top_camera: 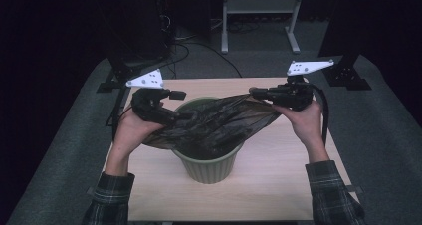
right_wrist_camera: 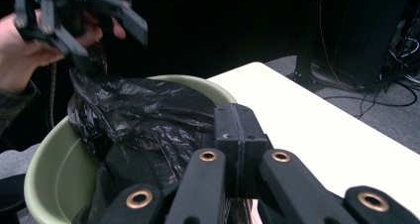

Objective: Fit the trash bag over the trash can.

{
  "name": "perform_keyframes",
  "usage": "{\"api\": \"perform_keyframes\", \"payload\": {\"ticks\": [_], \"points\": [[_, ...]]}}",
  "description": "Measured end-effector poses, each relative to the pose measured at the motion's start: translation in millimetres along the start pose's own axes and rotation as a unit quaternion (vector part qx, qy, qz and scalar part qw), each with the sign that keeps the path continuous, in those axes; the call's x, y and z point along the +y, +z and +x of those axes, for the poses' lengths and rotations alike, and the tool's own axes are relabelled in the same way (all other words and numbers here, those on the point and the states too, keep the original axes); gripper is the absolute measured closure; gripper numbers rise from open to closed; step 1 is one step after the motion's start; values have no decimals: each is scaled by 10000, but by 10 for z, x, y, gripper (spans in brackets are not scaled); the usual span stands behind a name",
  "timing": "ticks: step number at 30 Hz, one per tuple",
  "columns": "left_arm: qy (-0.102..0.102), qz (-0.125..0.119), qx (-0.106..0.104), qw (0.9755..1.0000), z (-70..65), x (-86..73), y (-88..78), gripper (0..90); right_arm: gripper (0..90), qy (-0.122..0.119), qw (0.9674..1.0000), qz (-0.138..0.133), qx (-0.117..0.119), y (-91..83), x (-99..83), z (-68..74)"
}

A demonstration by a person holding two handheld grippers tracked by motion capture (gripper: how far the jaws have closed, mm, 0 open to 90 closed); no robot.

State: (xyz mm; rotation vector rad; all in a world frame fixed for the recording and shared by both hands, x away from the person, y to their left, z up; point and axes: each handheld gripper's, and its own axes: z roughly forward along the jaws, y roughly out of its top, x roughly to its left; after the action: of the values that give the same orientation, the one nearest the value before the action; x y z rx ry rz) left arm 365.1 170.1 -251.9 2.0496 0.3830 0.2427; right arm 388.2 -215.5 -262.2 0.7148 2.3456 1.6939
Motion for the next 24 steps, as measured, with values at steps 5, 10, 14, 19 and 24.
{"api": "perform_keyframes", "payload": {"ticks": [5,10,14,19,24], "points": [[27,205,-21,9998,-42,-101,144,228,898,5,10000,14,-31,31,24,-4],[74,328,41,9994,-75,-145,207,214,899,1,10000,27,-45,51,42,-5],[64,364,14,9993,-95,-191,216,214,899,33,9999,20,-110,47,43,-20],[146,504,194,9984,-127,-234,232,205,899,53,9999,21,-136,52,50,-40],[-27,332,178,9993,-46,-261,168,417,899,27,9999,47,-137,60,53,-21]]}}
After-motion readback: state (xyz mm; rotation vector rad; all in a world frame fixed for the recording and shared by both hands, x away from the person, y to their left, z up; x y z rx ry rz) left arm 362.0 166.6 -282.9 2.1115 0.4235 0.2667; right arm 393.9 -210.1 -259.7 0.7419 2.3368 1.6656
